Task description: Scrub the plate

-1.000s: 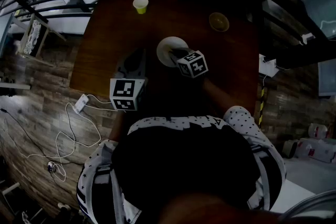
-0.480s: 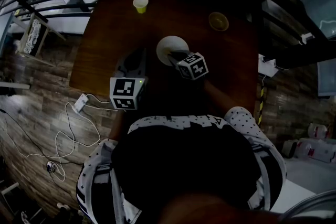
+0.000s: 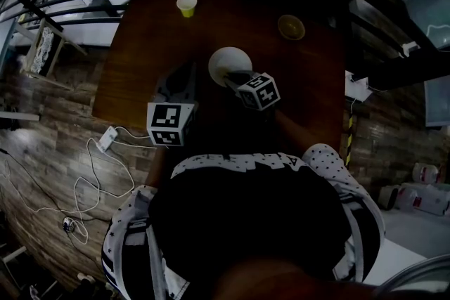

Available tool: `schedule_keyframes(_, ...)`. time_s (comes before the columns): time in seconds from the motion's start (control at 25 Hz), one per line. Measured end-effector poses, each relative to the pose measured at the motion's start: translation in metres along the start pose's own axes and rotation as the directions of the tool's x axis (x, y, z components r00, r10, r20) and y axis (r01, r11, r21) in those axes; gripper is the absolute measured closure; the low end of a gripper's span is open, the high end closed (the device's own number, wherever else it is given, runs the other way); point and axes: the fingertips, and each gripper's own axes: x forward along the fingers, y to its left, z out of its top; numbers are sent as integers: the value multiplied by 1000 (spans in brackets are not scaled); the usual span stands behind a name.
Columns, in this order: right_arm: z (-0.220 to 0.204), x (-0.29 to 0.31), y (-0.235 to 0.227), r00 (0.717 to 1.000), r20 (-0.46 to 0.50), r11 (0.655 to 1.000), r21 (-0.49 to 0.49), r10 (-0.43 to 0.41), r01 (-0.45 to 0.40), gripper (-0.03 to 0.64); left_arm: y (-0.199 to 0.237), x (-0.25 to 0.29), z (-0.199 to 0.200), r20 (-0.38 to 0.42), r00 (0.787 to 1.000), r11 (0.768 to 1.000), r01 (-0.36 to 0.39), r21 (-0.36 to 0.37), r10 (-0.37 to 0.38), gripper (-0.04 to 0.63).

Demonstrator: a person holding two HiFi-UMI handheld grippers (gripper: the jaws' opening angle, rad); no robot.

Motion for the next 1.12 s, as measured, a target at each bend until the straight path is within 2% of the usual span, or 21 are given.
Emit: schedule_keyframes(1.12,-9,-8,23,996,-13,996,-29,83,-84,567,-2,3,-6,-11,1000,1000,3,-15,-3,581)
